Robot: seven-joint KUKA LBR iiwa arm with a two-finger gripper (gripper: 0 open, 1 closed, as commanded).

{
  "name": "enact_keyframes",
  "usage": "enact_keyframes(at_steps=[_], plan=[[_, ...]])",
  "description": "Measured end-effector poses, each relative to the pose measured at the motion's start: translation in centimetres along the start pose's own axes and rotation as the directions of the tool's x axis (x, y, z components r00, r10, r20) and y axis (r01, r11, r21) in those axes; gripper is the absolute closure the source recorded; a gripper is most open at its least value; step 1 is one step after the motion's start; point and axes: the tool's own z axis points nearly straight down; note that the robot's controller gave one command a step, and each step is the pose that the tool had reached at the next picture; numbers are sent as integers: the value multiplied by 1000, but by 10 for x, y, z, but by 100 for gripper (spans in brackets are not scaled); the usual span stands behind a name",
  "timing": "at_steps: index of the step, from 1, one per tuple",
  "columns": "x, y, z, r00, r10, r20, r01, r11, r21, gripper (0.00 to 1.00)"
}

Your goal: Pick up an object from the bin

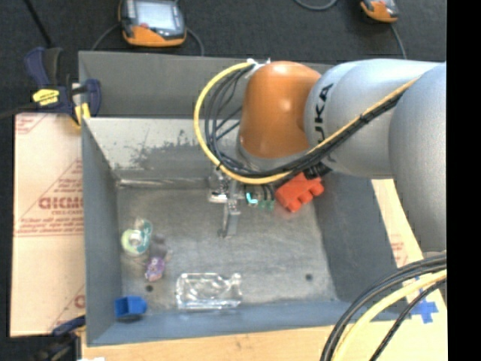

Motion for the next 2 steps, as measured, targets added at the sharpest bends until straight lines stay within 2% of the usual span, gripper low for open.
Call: enact_keyframes(at_steps=[1,2], plan=[[60,80,47,953,-303,5,303,953,2,0],[50,127,71,731,-682,16,682,732,9,0]])
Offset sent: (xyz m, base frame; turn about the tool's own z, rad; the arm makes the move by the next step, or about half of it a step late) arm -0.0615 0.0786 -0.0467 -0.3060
